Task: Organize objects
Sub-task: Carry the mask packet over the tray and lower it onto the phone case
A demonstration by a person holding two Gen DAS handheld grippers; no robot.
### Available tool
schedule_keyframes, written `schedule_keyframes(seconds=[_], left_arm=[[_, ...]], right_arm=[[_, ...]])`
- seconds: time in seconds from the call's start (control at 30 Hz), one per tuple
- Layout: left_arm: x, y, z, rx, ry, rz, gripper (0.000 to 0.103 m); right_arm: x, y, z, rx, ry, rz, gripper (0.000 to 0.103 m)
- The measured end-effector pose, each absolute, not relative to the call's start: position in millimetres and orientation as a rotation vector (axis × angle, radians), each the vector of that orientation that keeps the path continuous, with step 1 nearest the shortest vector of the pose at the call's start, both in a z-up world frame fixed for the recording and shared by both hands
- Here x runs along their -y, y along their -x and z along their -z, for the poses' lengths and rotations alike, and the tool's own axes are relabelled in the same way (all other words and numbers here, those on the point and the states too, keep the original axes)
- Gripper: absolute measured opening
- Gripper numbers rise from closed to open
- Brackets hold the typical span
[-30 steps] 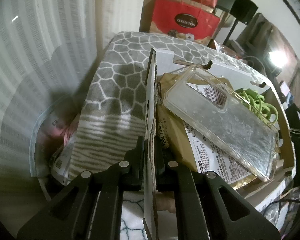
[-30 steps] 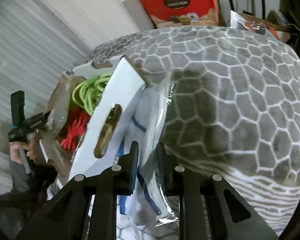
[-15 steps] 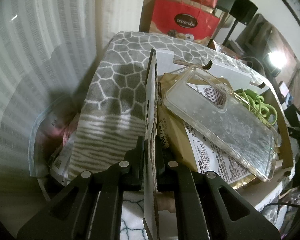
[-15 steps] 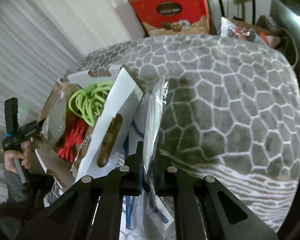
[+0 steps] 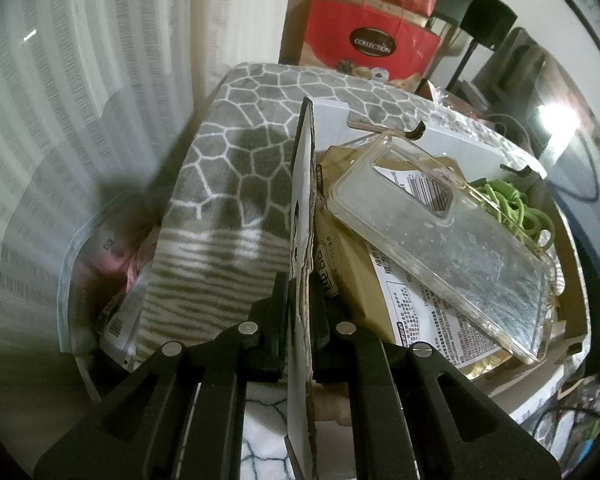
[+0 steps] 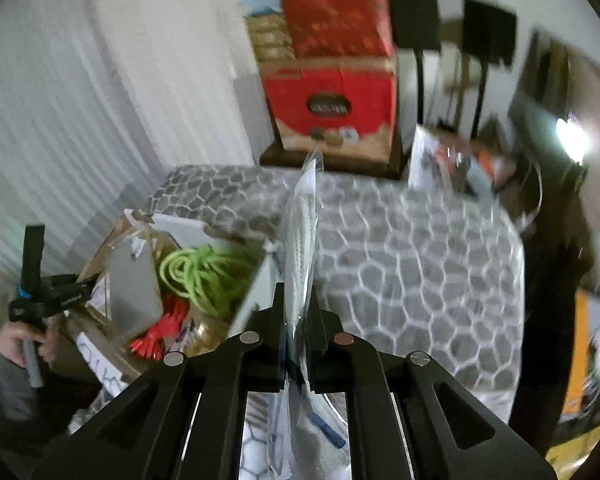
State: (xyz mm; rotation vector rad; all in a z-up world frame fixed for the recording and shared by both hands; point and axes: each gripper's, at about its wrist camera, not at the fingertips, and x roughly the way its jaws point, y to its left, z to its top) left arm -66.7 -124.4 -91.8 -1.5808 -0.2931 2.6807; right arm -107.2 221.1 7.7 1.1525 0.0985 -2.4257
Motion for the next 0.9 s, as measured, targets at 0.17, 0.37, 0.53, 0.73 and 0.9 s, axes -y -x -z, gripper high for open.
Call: schedule_keyframes(seconds=[0.17,0.37,0.53,0.73,0.9], left_arm=[[124.5,67.0,91.9,0.299,1.581,-2.677,0.006],[124.3,67.2,91.6,0.300,1.582,-2.676,0.006],[124.6,67.1,91.7,0.300,1.583,-2.677,0.006],[124.6,67.2,91.6,0.299,1.583,-2.676,0.006],[124.4,67.5,91.5,0.300,1.582,-2.677,0.006]], right_arm=[[-174.4,97.7,-16.3,-0.306,-1.050,2.455,0.006],[-123.1,87.4,-7.7,-0.512,-0.961,2.433,0.006],[-87.2,82.6,7.4,-0.663,-0.907,2.423,0.007],[-63.2,81.6,23.3,-0.669,-0.911,2.369,0.010],[-47.3,70.7,32.9,-0.710,-0.906,2.293,0.015]])
